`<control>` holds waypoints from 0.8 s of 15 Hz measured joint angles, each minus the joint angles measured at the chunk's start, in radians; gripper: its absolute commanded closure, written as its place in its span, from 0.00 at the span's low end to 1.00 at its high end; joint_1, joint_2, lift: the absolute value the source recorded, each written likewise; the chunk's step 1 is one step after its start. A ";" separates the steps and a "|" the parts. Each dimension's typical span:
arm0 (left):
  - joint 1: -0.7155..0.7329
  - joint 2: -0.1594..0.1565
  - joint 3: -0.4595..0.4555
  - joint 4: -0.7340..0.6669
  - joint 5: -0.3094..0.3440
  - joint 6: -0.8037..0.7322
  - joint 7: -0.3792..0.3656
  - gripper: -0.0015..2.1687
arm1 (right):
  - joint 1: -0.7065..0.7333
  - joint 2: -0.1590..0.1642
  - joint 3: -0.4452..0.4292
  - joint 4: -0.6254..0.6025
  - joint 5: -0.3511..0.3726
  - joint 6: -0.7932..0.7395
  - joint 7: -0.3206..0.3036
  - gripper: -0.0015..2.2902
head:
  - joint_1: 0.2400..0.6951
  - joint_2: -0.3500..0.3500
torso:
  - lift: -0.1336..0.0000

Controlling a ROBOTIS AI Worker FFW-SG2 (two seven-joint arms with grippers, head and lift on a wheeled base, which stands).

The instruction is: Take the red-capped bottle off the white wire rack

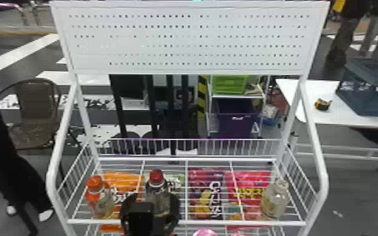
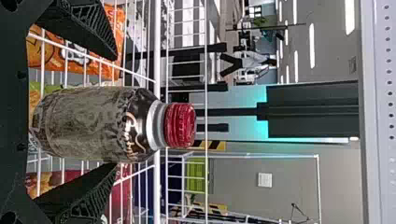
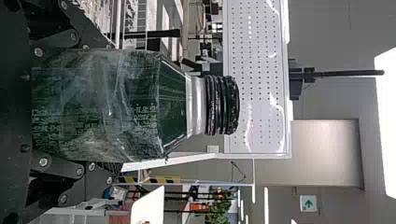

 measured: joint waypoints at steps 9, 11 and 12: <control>-0.077 -0.021 0.000 0.092 0.001 0.006 -0.055 0.97 | 0.003 0.000 -0.015 0.013 -0.020 -0.029 0.000 0.49 | 0.57 0.50 | 1.00; -0.039 -0.016 0.001 0.007 0.005 0.008 -0.049 0.97 | 0.001 0.000 -0.017 0.012 -0.020 -0.021 0.000 0.49 | 0.57 0.50 | 1.00; -0.004 -0.008 0.001 -0.074 0.005 0.024 -0.047 0.97 | -0.001 0.000 -0.017 0.010 -0.020 -0.016 0.000 0.49 | 0.57 0.50 | 1.00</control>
